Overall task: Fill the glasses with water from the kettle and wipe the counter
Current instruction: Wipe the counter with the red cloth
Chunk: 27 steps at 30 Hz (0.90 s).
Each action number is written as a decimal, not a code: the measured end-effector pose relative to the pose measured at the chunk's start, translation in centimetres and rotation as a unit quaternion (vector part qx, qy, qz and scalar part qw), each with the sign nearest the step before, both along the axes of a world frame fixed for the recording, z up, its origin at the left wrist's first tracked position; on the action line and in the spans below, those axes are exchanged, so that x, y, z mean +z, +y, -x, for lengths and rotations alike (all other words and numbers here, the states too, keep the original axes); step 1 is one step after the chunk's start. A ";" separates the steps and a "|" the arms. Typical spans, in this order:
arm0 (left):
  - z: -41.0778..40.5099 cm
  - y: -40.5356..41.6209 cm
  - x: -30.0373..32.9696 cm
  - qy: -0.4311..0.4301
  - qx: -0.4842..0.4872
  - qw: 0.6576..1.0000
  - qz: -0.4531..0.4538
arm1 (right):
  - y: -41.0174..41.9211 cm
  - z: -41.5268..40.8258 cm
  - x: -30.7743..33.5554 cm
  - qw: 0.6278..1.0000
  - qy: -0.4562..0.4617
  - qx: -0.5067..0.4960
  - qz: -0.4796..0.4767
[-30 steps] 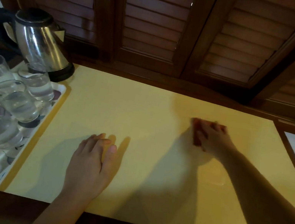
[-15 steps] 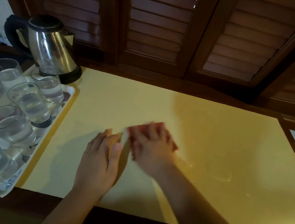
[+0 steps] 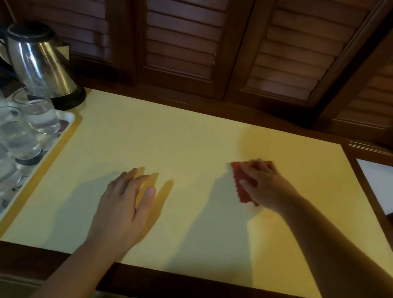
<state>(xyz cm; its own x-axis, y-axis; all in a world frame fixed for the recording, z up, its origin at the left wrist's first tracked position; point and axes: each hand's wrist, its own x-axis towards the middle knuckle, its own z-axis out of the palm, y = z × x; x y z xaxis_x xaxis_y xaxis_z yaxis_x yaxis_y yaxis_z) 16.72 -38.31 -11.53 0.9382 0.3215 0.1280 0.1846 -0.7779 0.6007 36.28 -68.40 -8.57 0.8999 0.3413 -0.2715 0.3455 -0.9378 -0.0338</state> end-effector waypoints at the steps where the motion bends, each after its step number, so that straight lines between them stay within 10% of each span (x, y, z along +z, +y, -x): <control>1: -0.1 -1.0 0.1 0.002 -0.002 1.000 0.000 | -1.6 -0.8 0.3 0.998 0.003 -0.058 0.000; 9: -0.6 -8.0 -0.9 0.022 -0.014 0.999 -0.035 | -7.3 1.3 0.1 0.975 -0.022 -0.209 -0.074; 12: -0.3 -8.6 -1.0 0.026 0.012 0.999 -0.039 | -4.2 2.3 -1.2 0.991 0.010 -0.129 0.017; 19: -0.3 -8.5 -1.0 0.004 0.034 0.999 -0.012 | 3.4 11.2 -0.4 0.956 0.049 0.267 -0.106; 27: -0.9 -14.0 -0.1 -0.009 0.000 1.000 -0.010 | -8.6 4.3 -0.3 0.989 0.016 0.133 -0.067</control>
